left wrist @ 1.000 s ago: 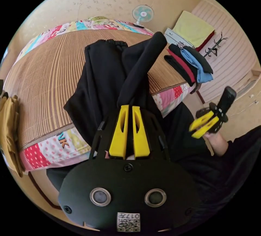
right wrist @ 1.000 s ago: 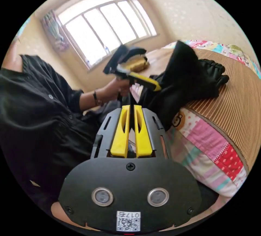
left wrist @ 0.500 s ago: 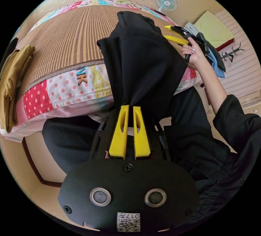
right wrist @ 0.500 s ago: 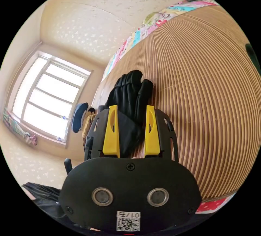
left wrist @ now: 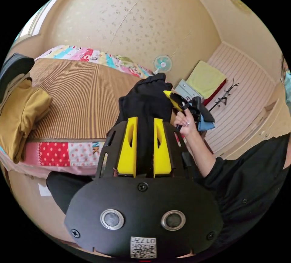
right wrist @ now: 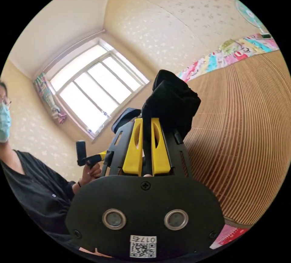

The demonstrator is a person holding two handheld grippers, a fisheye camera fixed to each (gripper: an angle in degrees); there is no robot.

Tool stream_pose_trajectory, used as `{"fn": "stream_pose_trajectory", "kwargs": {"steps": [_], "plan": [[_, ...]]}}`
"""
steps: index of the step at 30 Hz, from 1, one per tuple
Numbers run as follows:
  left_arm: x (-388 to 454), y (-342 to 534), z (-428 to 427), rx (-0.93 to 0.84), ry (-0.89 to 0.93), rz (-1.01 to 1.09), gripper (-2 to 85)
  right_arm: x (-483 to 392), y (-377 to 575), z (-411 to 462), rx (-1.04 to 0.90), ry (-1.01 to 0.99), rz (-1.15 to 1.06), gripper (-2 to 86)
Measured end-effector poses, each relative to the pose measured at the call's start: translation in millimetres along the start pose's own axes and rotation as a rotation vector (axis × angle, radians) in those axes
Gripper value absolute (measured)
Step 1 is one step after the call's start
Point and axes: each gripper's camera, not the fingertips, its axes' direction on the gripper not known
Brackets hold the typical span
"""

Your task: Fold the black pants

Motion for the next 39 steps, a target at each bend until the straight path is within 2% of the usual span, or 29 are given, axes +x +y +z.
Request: {"fn": "stream_pose_trajectory", "kwargs": {"steps": [2, 5, 7, 10, 16, 20, 25, 32, 36, 39], "plan": [[16.0, -26.6, 2.5, 0.052, 0.09, 0.032, 12.2, -14.4, 10.6, -18.4, 0.009, -0.186, -0.044, 2.6], [19.1, -55.5, 10.0, 0.032, 0.18, -0.018, 16.7, -29.5, 24.4, -34.3, -0.024, -0.329, -0.095, 2.4], [9.3, -63.4, 14.6, 0.001, 0.247, -0.108, 18.8, -41.4, 33.7, -34.8, -0.093, -0.341, -0.134, 2.4], [-17.0, -52.5, 16.0, -0.047, 0.213, -0.292, 18.8, -49.4, 51.5, -34.5, -0.141, -0.303, -0.114, 2.3], [-74.1, -15.5, 17.9, -0.084, 0.455, -0.479, 17.3, -34.2, 76.9, -51.8, -0.204, -0.387, -0.079, 1.9], [-84.0, -11.5, 4.2, -0.055, 0.558, -0.45, 15.3, -9.4, 88.1, -72.1, -0.164, -0.587, 0.031, 1.8], [-91.0, -17.7, -7.4, -0.058, 0.634, -0.415, 14.1, -1.2, 88.8, -102.8, -0.151, -0.659, 0.068, 2.2], [-74.3, -26.0, -25.8, -0.021, 0.803, -0.265, 13.6, 13.4, 107.2, -144.2, 0.011, -0.975, 0.167, 2.5], [-72.4, -23.6, -32.0, 0.021, 0.92, -0.253, 12.6, 6.3, 112.2, -155.4, 0.087, -1.113, 0.182, 2.3], [-73.5, -20.2, -39.2, 0.038, 0.958, -0.259, 8.5, -1.8, 113.4, -168.2, 0.169, -1.233, 0.173, 2.2]]}}
